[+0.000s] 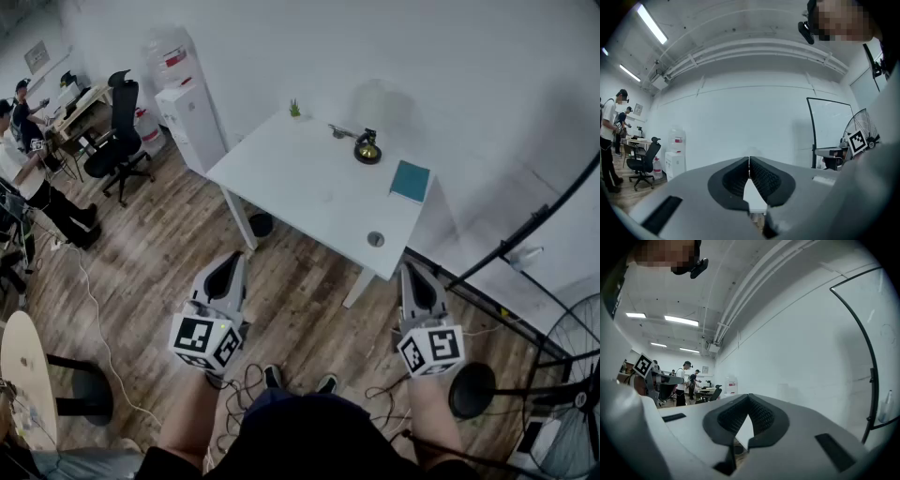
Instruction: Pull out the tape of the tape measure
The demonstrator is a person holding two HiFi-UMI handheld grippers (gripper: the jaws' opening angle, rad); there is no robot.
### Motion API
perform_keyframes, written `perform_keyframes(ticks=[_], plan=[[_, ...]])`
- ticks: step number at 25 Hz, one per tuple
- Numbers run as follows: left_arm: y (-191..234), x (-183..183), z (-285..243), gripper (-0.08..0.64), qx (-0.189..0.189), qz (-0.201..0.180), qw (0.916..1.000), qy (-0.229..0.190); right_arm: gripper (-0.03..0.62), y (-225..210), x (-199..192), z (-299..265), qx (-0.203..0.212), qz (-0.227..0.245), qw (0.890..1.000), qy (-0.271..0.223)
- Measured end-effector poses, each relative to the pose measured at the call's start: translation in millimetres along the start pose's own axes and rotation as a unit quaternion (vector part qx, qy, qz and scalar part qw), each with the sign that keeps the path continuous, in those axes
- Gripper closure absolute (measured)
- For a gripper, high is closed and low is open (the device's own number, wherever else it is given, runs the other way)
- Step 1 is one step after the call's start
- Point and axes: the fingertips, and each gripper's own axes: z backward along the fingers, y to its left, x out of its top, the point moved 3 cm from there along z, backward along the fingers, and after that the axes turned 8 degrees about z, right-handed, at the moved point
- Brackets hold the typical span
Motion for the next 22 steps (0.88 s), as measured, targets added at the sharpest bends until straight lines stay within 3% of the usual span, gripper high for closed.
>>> perform_keyframes(ticks=[10,16,17,18,20,22], plan=[[47,6,8,0.551,-0.013,0.006,0.9999,0.002,0.589,33,5,-14,-0.026,0.005,1.0,0.008],[87,19,7,0.551,-0.025,0.009,0.9996,-0.01,0.586,46,15,-29,-0.056,-0.04,0.997,-0.016],[95,20,9,0.551,-0.026,0.008,0.9995,-0.014,0.582,51,15,-31,-0.062,-0.038,0.997,-0.015],[102,20,11,0.549,-0.027,0.007,0.9995,-0.017,0.538,55,16,-33,-0.066,-0.036,0.997,-0.014],[116,21,13,0.404,-0.029,0.005,0.9994,-0.02,0.45,62,14,-37,-0.076,-0.039,0.996,-0.009],[130,19,15,0.353,-0.033,0.006,0.9993,-0.018,0.411,68,11,-42,-0.086,-0.044,0.995,-0.001]])
